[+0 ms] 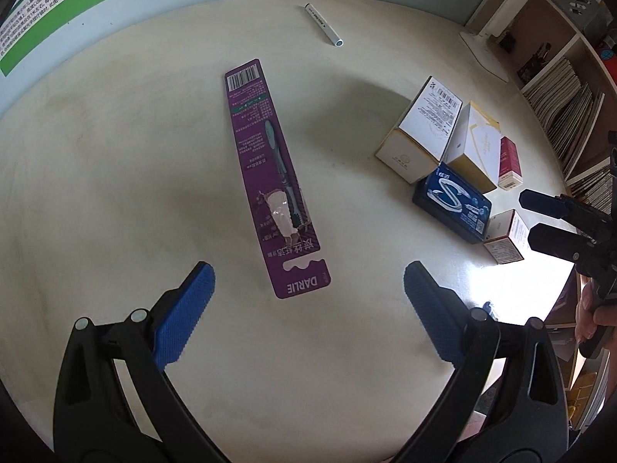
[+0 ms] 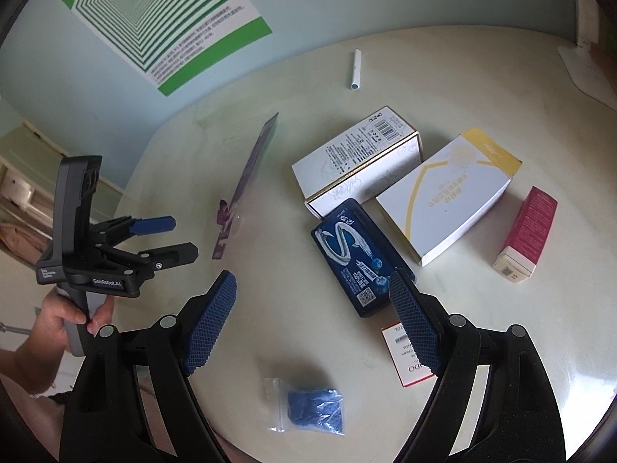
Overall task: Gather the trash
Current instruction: 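Return both tools to the desk toward the purple toothbrush package and blue tin, then grasp the purple toothbrush package with the left tool while the right tool grasps the blue mint tin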
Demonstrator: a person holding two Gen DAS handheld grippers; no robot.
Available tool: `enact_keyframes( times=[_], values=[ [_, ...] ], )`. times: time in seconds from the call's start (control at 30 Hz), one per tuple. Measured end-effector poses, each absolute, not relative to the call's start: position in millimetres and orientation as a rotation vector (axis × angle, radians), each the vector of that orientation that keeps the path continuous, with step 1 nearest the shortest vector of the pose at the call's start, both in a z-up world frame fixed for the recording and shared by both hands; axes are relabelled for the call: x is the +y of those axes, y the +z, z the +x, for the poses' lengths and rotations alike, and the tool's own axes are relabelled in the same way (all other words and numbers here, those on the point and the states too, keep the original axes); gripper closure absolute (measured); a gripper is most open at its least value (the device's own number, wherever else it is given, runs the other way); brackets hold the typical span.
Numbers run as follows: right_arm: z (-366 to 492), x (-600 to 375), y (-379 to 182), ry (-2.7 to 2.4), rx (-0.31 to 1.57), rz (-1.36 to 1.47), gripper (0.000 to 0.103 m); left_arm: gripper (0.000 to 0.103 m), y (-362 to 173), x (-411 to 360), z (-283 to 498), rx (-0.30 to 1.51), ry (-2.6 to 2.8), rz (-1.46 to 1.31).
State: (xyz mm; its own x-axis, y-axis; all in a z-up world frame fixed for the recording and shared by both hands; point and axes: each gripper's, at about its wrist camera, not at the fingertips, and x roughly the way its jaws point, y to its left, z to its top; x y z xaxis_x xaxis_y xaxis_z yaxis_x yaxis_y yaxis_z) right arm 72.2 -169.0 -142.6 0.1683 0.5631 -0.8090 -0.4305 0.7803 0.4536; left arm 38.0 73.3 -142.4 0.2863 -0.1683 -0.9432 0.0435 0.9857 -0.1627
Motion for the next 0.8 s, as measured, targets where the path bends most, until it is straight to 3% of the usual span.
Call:
enact_keyframes(
  times=[0.8],
  values=[
    [104.1, -136.8, -179.0, 0.742, 1.311, -0.008, 0.022, 0.007, -173.9, 86.3, 67.8, 1.336, -0.099, -0.131]
  ],
)
